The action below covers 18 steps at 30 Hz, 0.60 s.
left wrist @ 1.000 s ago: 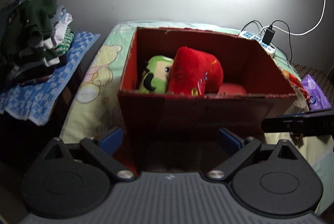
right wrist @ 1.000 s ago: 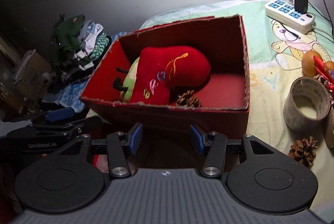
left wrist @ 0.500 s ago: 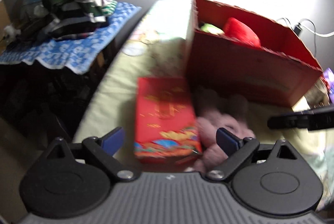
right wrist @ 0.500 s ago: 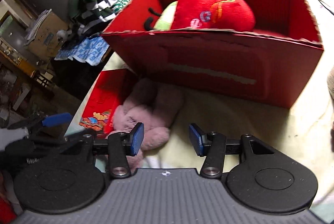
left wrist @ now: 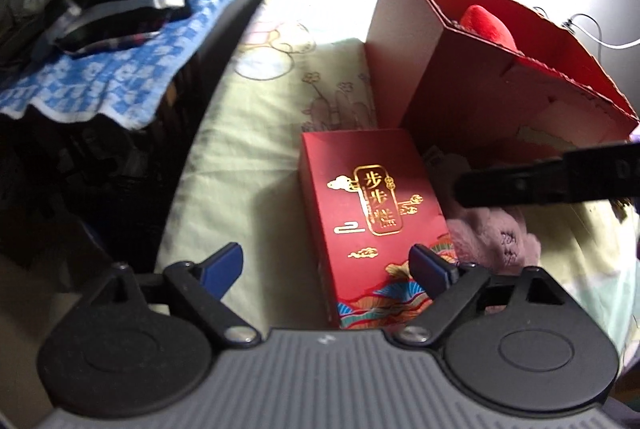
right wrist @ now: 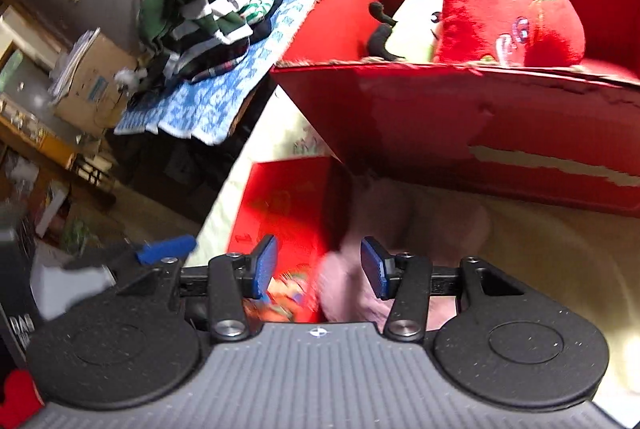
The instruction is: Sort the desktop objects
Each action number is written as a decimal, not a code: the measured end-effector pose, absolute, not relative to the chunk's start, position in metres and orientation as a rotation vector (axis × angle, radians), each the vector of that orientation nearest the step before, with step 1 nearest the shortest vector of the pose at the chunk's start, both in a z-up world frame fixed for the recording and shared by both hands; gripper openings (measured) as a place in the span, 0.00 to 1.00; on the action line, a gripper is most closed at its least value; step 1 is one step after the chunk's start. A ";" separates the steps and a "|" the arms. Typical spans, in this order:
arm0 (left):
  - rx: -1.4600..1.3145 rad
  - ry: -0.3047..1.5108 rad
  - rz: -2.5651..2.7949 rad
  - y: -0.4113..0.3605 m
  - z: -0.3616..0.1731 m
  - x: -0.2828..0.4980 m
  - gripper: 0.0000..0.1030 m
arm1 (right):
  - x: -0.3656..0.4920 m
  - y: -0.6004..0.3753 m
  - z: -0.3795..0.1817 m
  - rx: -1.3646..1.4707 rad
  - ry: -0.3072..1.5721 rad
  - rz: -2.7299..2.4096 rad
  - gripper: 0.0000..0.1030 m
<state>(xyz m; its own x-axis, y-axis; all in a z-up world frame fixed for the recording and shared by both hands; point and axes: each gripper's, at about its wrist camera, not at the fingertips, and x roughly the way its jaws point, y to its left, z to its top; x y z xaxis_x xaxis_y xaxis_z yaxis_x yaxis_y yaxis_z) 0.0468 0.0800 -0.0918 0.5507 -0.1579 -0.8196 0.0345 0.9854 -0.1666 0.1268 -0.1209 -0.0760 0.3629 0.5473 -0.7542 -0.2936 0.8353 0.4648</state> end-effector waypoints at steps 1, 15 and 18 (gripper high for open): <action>-0.141 0.991 -0.133 0.081 -0.093 0.049 0.88 | 0.128 -0.117 -0.078 0.271 1.068 0.541 0.48; -0.164 1.027 -0.305 0.089 -0.104 0.067 0.91 | 0.140 -0.092 -0.104 0.313 1.136 0.447 0.46; -0.186 1.039 -0.340 0.091 -0.107 0.069 0.91 | 0.139 -0.089 -0.103 0.301 1.136 0.439 0.49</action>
<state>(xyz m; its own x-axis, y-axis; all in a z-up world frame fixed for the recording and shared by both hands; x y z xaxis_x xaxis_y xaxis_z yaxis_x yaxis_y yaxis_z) 0.0694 0.0910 -0.1072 0.4617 -0.3613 -0.8101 0.1875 0.9324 -0.3089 0.1386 -0.0892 -0.1030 0.3506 0.4823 -0.8028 -0.1825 0.8760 0.4465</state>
